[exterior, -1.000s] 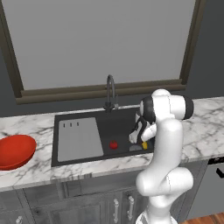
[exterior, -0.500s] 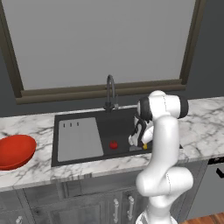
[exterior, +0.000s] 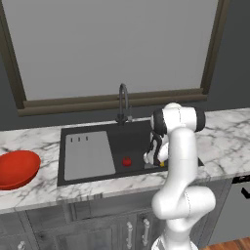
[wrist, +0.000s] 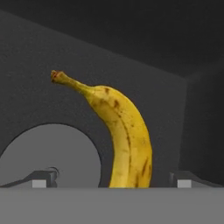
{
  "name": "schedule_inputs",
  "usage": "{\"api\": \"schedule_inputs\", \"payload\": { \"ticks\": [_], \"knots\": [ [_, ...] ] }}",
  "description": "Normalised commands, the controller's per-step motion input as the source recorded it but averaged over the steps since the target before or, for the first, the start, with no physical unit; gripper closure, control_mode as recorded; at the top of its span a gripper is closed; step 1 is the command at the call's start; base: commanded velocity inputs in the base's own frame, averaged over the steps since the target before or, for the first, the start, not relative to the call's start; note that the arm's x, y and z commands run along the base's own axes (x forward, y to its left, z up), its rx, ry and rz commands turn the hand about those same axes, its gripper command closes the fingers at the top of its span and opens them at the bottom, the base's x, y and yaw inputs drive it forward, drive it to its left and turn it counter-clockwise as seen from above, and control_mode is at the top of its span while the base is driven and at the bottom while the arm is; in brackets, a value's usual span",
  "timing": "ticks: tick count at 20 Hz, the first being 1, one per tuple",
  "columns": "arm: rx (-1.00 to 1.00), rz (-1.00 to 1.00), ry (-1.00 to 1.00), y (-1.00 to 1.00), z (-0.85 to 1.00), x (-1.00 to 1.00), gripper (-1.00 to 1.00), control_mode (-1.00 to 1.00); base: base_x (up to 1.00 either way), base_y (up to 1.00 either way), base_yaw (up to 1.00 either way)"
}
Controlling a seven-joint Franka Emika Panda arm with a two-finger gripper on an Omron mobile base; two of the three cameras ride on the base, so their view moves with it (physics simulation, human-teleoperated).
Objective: Remove the tomato and banana from the sink. Then move the bowl and cup from the counter to the sink for washing.
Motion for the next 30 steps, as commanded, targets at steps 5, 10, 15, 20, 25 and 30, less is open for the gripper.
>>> {"api": "schedule_inputs", "payload": {
  "ticks": [5,10,15,20,25,30],
  "knots": [
    [0.00,0.00,0.00,-0.08,-0.17,0.13,-1.00,-1.00,0.00,0.00,0.00],
    [0.00,0.00,0.00,-0.06,-0.17,0.14,-1.00,-1.00,0.00,0.00,0.00],
    [0.00,0.00,0.00,-0.05,-0.17,0.14,-1.00,-1.00,0.00,0.00,0.00],
    [0.00,0.00,0.00,-0.04,-0.16,0.14,-1.00,-1.00,0.00,0.00,0.00],
    [0.00,0.00,0.00,-0.01,-0.17,0.09,1.00,-1.00,0.00,0.00,0.00],
    [0.00,0.00,0.00,-0.04,-0.20,0.01,1.00,-1.00,0.00,0.00,0.00]
  ]
}}
